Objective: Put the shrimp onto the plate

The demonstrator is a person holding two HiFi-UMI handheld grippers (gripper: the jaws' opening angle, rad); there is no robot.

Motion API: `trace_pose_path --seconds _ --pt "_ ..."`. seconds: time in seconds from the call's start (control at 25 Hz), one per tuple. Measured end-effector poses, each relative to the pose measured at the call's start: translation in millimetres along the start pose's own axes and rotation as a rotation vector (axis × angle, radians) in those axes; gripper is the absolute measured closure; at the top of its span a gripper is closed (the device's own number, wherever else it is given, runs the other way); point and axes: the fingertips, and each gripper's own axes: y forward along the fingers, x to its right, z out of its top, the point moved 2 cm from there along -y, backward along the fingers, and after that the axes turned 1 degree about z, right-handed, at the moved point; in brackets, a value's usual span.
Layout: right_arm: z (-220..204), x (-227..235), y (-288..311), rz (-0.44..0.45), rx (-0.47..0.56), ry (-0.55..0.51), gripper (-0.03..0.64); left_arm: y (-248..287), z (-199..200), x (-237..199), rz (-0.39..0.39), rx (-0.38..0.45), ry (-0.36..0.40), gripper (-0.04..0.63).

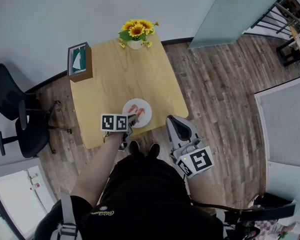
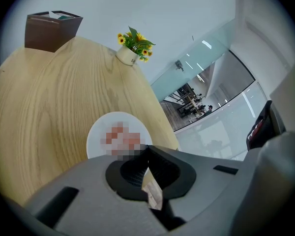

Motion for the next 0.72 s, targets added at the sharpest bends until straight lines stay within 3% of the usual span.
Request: trace_pose_path --seconds 0.24,0.56,0.72 --pt "2 0 1 0.001 0.001 -0.005 0.611 -10 9 11 0.004 0.045 0.054 0.591" --pt "6 -1 1 0.006 0.008 -0.010 0.611 -53 31 55 0.013 0.203 0.231 0.591" --pt "6 -2 5 0.012 0.009 -0.014 0.611 -78 44 79 -0.017 0.308 0.279 0.591"
